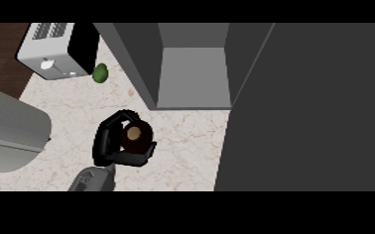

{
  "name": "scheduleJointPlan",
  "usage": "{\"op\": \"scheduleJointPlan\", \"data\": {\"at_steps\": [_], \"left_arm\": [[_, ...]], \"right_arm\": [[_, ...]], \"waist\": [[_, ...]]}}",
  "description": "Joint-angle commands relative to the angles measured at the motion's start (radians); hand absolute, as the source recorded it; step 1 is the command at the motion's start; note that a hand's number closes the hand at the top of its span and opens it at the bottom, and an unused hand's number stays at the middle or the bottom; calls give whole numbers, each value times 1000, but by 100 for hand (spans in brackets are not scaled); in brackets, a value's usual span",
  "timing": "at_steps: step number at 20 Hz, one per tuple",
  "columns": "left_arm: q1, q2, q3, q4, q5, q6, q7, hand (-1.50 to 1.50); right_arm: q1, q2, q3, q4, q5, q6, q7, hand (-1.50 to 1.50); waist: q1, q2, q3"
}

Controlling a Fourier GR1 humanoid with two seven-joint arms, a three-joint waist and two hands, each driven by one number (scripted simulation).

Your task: Pick up the wine, place it into the cabinet and close the cabinet

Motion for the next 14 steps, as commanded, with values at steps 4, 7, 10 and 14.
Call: {"op": "scheduleJointPlan", "data": {"at_steps": [4,7,10,14], "left_arm": [[-7,-75,-112,-238,3,41,196,150],[19,-61,-101,-378,35,19,300,150],[-18,-78,-167,-434,41,94,389,150],[-194,-78,-233,-433,75,269,512,150]], "right_arm": [[44,19,-12,-89,-75,-10,68,-150],[73,20,-22,-45,-87,23,9,-150],[106,34,-14,-112,-98,16,18,-150],[62,31,11,-77,-83,19,20,-150]], "waist": [[2,-4,1],[11,-1,1],[2,0,1],[-10,2,0]]}}
